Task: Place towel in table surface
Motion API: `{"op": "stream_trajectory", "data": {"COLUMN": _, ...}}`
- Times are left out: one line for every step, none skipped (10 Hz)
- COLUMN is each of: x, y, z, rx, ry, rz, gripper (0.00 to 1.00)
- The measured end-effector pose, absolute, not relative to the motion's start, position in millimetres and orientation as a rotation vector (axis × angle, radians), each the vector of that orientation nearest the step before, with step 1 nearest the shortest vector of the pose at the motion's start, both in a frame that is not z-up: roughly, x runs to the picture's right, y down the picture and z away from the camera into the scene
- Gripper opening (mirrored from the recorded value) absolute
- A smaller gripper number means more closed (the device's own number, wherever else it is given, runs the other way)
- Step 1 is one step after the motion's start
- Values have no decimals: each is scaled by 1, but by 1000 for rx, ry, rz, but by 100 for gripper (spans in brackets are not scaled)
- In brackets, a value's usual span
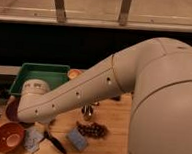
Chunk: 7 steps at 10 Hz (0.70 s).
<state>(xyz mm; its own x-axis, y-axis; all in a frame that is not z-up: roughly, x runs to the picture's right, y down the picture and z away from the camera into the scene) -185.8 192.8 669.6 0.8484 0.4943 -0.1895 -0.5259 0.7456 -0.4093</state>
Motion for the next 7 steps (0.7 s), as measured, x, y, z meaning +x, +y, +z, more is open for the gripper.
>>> {"op": "stream_trajectory", "data": {"x": -190, "y": 199, "z": 676, "rx": -495, "ry": 54, "rz": 548, "gripper": 80}}
{"op": "stream_trajectory", "data": {"x": -198, "y": 204, "z": 686, "rx": -523, "ry": 33, "rz": 530, "gripper": 80}}
{"op": "stream_trajectory", "data": {"x": -212, "y": 208, "z": 693, "rx": -554, "ry": 4, "rz": 503, "gripper": 80}}
{"op": "stream_trajectory", "data": {"x": -220, "y": 208, "z": 695, "rx": -570, "ry": -13, "rz": 486, "gripper": 80}}
{"op": "stream_trajectory", "data": {"x": -231, "y": 209, "z": 696, "rx": -589, "ry": -37, "rz": 463, "gripper": 80}}
{"op": "stream_trajectory", "data": {"x": -243, "y": 209, "z": 695, "rx": -598, "ry": -58, "rz": 437, "gripper": 80}}
{"op": "stream_trajectory", "data": {"x": -259, "y": 213, "z": 692, "rx": -608, "ry": -80, "rz": 404, "gripper": 80}}
